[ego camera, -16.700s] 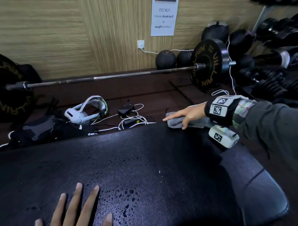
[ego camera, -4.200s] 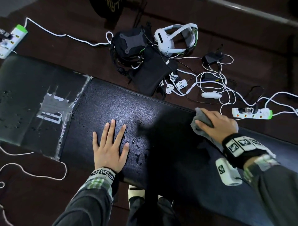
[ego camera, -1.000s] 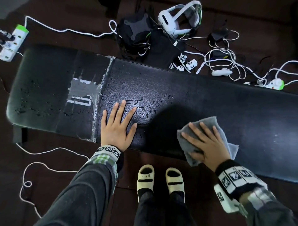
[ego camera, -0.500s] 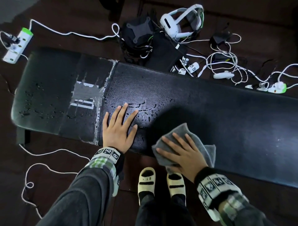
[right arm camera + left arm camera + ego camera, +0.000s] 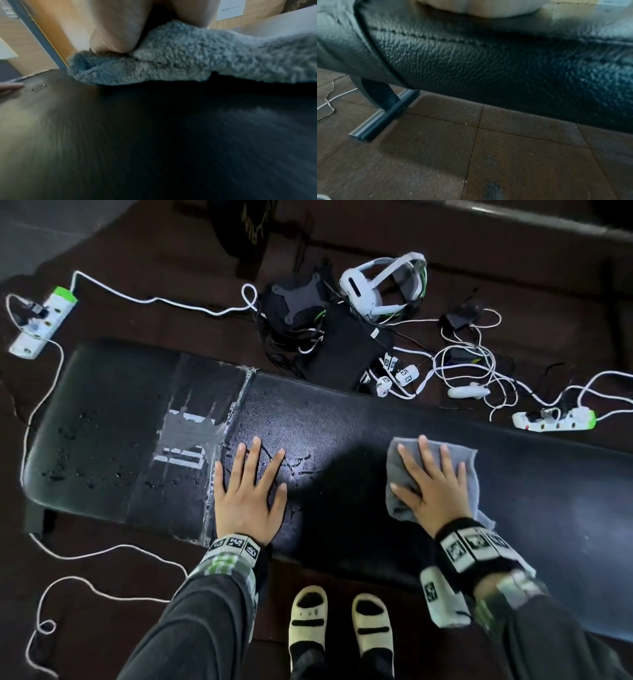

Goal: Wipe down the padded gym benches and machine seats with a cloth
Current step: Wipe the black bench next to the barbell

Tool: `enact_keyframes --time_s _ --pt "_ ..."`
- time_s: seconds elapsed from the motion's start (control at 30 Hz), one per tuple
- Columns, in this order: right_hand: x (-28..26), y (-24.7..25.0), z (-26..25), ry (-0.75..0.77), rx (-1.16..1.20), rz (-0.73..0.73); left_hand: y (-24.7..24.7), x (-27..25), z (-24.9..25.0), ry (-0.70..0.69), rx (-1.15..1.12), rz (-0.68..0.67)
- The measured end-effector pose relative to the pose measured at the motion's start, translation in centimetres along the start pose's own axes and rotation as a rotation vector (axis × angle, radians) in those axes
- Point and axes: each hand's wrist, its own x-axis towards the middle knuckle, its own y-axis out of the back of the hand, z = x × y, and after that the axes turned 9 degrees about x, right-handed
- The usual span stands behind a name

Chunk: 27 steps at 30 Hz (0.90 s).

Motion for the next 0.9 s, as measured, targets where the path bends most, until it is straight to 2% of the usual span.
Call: enact_keyframes --time_s 0.1,0.2,0.27,0.33,0.43,0.5,0.6,0.7,0.8,0.9 --pt "3.0 0.4 -3.6 0.062 -0.030 -0.028 0.1 -0.1 0.0 -0.001 -0.012 0.009" --pt "2.6 -0.5 -6.3 0.305 -0.126 -0.078 0.1 -0.1 -0.1 0.003 -0.024 0.015" --pt "0.8 -1.8 -6.2 0.451 -0.169 -0.106 0.1 -0.1 -0.1 0.003 -0.028 0.018" --pt "-1.3 -2.5 -4.6 0.527 -0.177 -0.134 0.1 -0.1 -0.1 0.001 -0.029 0.022" --pt "-3.8 -2.7 -1.0 0.498 -0.202 -0.158 0.0 -0.1 -0.1 0.000 -0.034 0.027" --pt "-4.2 -2.0 0.9 0.405 -0.182 -0.155 0.0 -0.1 -0.1 0.000 -0.039 0.036" --pt "-2.9 -0.8 2.3 0.226 -0.102 -0.109 0.0 -0.1 -0.1 0.002 -0.031 0.042" --pt "-0.1 0.5 1.4 0.098 -0.048 -0.066 0.0 -0.1 0.0 0.006 -0.022 0.036" --pt "2.1 0.7 -1.5 0.089 -0.059 -0.038 -0.1 -0.1 -0.1 0.005 -0.019 0.033" --pt "2.2 -0.2 -4.2 0.239 -0.139 -0.060 -0.1 -0.1 -0.1 0.005 -0.023 0.037"
